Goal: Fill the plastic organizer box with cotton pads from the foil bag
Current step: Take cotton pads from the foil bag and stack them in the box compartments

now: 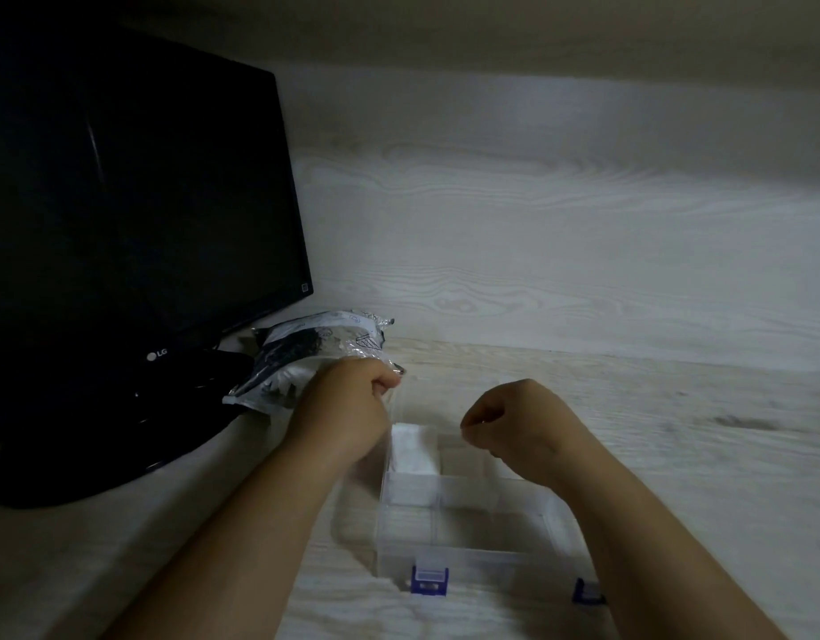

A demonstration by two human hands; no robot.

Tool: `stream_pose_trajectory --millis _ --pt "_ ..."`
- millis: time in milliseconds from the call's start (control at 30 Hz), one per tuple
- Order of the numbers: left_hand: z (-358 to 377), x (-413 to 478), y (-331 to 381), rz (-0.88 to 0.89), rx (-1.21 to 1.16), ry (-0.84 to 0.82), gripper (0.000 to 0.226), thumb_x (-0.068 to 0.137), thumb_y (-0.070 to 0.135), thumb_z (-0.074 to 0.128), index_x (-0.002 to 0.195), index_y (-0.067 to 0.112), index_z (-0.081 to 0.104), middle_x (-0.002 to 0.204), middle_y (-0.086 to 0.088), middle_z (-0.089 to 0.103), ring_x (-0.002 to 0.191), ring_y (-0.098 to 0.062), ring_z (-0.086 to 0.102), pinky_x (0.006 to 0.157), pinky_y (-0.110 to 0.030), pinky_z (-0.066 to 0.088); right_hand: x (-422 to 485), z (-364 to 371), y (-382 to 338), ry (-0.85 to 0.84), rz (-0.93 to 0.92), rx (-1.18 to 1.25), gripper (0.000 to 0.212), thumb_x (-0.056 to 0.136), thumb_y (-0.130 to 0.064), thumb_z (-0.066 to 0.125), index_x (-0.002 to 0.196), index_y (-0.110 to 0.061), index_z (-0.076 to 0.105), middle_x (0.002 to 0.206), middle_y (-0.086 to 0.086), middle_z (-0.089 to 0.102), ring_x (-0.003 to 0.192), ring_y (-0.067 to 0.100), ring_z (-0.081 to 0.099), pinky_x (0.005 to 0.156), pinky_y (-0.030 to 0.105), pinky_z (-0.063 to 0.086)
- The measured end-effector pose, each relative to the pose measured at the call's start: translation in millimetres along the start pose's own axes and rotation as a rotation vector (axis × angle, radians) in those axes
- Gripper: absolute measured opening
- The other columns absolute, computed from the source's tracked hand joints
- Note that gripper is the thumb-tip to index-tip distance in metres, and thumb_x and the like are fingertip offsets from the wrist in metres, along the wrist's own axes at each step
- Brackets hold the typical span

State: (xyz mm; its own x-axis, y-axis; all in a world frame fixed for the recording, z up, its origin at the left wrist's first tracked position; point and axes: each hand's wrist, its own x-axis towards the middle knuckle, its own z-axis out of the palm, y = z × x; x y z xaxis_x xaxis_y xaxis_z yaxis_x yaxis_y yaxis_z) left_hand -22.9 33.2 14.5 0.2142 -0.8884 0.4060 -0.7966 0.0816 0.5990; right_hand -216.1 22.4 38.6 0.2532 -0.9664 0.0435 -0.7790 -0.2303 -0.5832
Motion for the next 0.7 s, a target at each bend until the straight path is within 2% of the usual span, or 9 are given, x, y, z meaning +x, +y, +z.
stream_pose_trajectory --millis 133,300,400,467,533,700 --pt "-10.3 1.4 -10.6 -0.066 0.123 0.007 0.036 0.087 0.002 0.054 0.108 0.024 0.072 0.116 -0.003 0.068 0.107 -0.024 0.062 0.089 -0.029 0.049 0.5 1.6 -0.4 0.026 -0.048 -0.017 0.013 0.087 -0.022 0.064 0.08 -0.029 0.072 0.077 -0.011 0.068 0.069 0.009 0.067 0.059 0.017 0.051" --pt "-13.1 6.5 -27.2 -0.071 0.178 -0.073 0.025 0.081 0.012 0.071 0.103 0.024 0.07 0.116 -0.001 0.066 0.105 -0.019 0.061 0.091 -0.029 0.048 -1.6 3.6 -1.8 0.043 -0.09 -0.032 0.014 0.088 -0.022 0.062 0.085 -0.023 0.075 0.084 -0.01 0.07 0.07 0.008 0.066 0.061 0.018 0.052" --pt "-13.2 6.2 -26.5 -0.062 0.226 -0.141 0.038 0.074 0.027 0.082 0.109 0.024 0.068 0.116 0.005 0.064 0.102 -0.015 0.061 0.086 -0.025 0.049 -1.2 4.3 -1.1 0.049 -0.108 -0.049 0.015 0.087 -0.021 0.061 0.085 -0.023 0.075 0.082 -0.01 0.069 0.069 0.004 0.062 0.056 0.012 0.044" --pt "-10.7 6.0 -25.6 -0.048 0.246 -0.155 0.04 0.075 0.03 0.081 0.112 0.022 0.067 0.117 0.003 0.065 0.104 -0.015 0.061 0.088 -0.026 0.049 -0.9 4.9 -0.7 0.052 -0.117 -0.05 0.014 0.087 -0.021 0.061 0.085 -0.023 0.075 0.082 -0.011 0.068 0.068 0.002 0.059 0.056 0.011 0.043" --pt "-8.9 5.3 -24.8 -0.036 0.239 -0.136 0.033 0.081 0.029 0.075 0.112 0.02 0.068 0.117 0.0 0.067 0.106 -0.017 0.061 0.09 -0.026 0.048 -0.8 5.7 -1.0 0.052 -0.122 -0.048 0.013 0.088 -0.022 0.061 0.086 -0.023 0.075 0.082 -0.011 0.068 0.068 0.002 0.058 0.057 0.011 0.043" --pt "-5.2 4.9 -26.2 -0.054 0.277 -0.111 0.025 0.087 0.028 0.068 0.112 0.021 0.067 0.115 -0.003 0.067 0.105 -0.02 0.062 0.084 -0.026 0.048 -0.4 6.1 -1.1 0.052 -0.127 -0.037 0.012 0.088 -0.023 0.062 0.085 -0.024 0.074 0.081 -0.013 0.066 0.072 0.003 0.06 0.058 0.011 0.043"
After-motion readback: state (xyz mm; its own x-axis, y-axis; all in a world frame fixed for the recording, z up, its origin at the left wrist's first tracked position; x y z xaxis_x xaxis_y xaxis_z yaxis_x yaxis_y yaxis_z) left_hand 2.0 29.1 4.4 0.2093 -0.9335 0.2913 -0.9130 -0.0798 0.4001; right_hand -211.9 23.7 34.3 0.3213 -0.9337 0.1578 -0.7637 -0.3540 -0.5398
